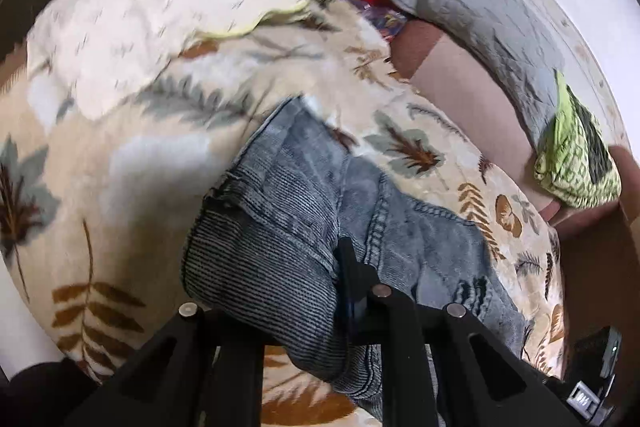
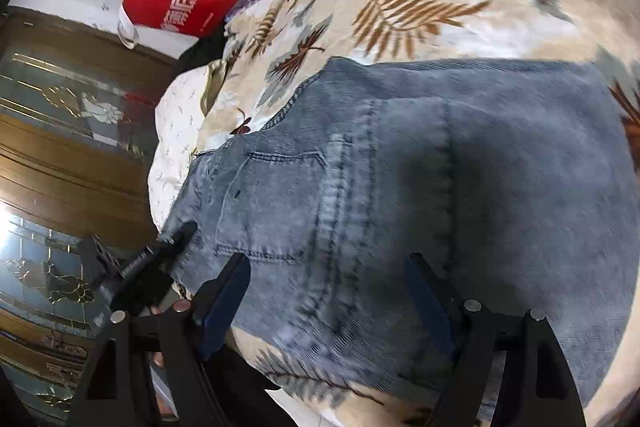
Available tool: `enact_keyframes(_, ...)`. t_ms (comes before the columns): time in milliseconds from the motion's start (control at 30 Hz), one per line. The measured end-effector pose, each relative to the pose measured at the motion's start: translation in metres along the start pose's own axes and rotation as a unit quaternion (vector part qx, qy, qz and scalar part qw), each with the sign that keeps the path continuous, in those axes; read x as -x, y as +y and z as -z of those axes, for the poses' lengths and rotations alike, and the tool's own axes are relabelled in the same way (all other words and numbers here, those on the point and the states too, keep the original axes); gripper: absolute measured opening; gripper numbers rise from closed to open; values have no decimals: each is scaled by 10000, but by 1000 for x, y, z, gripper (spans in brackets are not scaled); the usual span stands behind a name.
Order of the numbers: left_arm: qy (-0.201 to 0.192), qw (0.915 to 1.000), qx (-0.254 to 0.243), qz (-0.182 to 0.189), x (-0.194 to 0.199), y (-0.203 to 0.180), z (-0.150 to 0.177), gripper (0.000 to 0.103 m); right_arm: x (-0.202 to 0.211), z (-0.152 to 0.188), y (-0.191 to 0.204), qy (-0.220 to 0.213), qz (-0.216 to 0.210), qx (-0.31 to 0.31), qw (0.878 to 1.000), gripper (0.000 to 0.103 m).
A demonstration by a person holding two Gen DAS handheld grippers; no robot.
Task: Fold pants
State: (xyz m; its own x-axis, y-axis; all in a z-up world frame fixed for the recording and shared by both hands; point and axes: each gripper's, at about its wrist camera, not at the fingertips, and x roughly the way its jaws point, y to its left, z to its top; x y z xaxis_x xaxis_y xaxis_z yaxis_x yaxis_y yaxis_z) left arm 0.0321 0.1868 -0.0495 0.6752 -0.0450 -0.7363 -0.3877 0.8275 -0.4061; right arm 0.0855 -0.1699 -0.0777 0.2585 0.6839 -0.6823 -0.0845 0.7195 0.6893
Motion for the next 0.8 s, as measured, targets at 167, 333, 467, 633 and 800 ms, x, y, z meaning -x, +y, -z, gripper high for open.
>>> enact_keyframes(167, -317, 9979, -555, -98, 18, -41, -5, 15, -3, 12, -33, -122, -456, -382, 9982, 82)
enact_keyframes(333, -579, 9919, -1124, -146, 34, -86, 1, 15, 2, 13, -47, -129, -849, -639, 9942, 82)
enact_keyframes(467, -781, 9811, -1766, -93, 47, -129, 18, 14, 30, 15, -65, -435, -1103, -1097, 9869, 82)
enact_keyframes(633, -965, 9494, -2986, 125, 60, -199, 77, 14, 112, 21, -98, -1648, -1079, -1402, 9703, 82)
enact_keyframes(800, -359, 9159, -3974, 430, 31, -255, 159, 14, 178, 41, -147, -2634, -785, -1883, 9429, 82)
